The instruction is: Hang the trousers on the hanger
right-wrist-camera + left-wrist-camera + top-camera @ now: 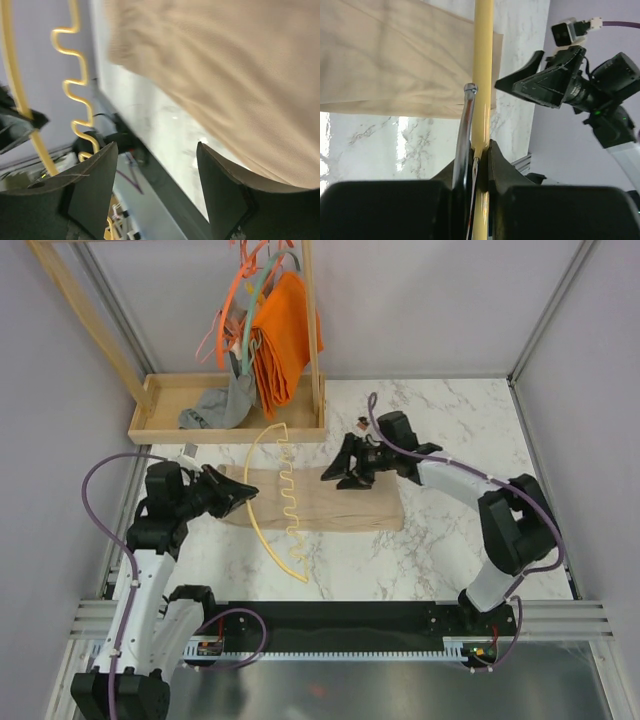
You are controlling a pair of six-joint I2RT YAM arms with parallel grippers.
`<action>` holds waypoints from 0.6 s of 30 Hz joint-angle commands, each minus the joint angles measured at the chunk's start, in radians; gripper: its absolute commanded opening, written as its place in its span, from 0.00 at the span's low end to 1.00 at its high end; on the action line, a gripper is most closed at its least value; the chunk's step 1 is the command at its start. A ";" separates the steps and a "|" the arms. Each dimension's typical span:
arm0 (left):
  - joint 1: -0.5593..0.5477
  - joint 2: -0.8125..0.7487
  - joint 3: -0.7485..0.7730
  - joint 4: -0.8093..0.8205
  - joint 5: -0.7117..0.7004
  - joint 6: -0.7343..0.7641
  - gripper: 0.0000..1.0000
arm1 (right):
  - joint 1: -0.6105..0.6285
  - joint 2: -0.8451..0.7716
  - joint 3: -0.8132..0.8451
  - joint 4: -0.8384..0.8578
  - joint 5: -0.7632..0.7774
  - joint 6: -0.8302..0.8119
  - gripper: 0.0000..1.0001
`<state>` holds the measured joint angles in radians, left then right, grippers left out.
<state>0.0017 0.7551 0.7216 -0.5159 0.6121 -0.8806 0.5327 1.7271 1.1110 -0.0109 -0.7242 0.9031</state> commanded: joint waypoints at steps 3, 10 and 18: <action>-0.126 -0.019 -0.086 0.179 -0.207 0.069 0.02 | -0.187 -0.174 -0.103 -0.550 0.233 -0.463 0.72; -0.318 0.156 -0.077 0.350 -0.318 0.103 0.02 | -0.295 -0.219 -0.142 -0.638 0.387 -0.581 0.66; -0.328 0.303 -0.034 0.425 -0.308 0.127 0.02 | -0.390 -0.201 -0.171 -0.600 0.401 -0.586 0.59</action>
<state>-0.3168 1.0382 0.6388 -0.2207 0.3218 -0.7971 0.1448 1.5372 0.9287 -0.6224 -0.3477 0.3534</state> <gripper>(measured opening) 0.133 0.593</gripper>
